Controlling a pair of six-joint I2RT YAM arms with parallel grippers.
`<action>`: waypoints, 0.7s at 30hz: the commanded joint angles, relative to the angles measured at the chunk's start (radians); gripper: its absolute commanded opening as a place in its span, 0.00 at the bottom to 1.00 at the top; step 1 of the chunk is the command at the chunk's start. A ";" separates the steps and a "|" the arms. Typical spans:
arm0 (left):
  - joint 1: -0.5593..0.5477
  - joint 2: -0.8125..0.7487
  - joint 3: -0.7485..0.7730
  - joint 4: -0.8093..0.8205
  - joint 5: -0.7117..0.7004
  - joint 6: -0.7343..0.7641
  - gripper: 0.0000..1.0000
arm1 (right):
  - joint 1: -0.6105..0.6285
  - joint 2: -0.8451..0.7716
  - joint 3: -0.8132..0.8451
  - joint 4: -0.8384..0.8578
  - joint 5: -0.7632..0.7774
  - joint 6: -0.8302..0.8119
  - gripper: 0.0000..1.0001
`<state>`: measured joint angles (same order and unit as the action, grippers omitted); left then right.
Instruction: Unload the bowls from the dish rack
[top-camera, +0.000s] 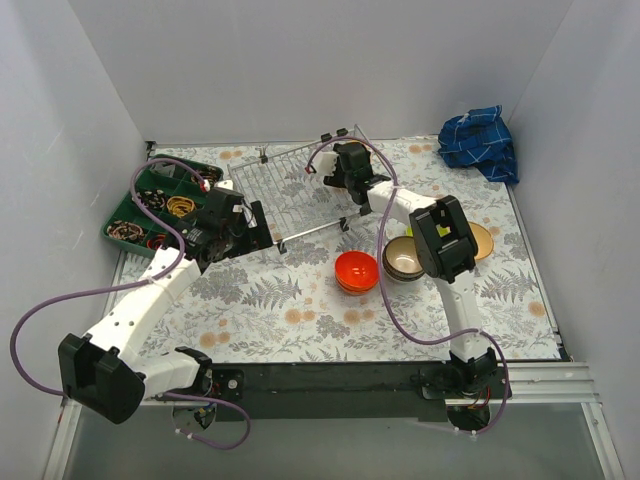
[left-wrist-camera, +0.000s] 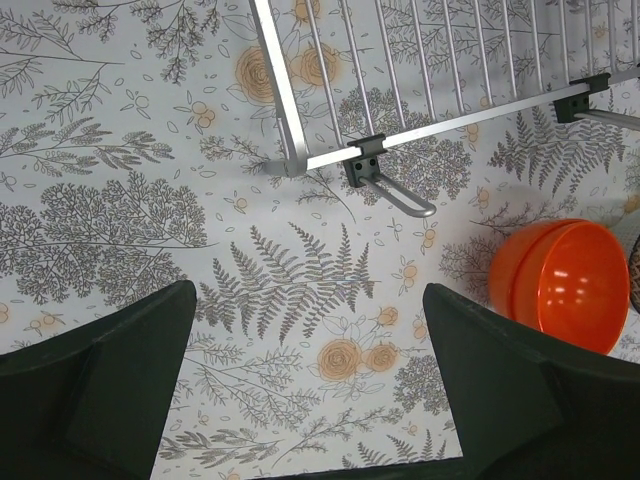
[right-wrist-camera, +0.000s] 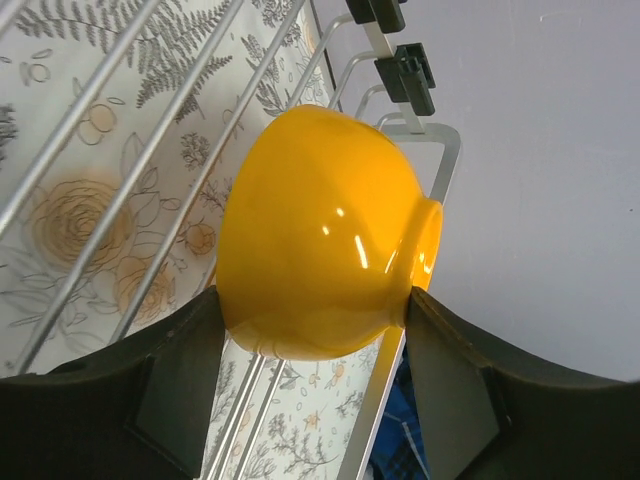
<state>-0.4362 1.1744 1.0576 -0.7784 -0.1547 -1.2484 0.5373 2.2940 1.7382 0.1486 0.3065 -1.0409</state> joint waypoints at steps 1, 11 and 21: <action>-0.006 -0.050 0.012 -0.007 -0.026 0.014 0.98 | 0.036 -0.119 -0.052 -0.034 -0.058 0.085 0.33; -0.007 -0.090 0.004 0.002 -0.040 0.018 0.98 | 0.093 -0.281 -0.187 -0.093 -0.099 0.218 0.21; -0.007 -0.128 -0.024 0.088 -0.013 0.033 0.98 | 0.093 -0.401 -0.178 -0.183 -0.155 0.424 0.04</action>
<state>-0.4362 1.0878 1.0546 -0.7513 -0.1753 -1.2350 0.6353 1.9862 1.5410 -0.0319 0.1791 -0.7341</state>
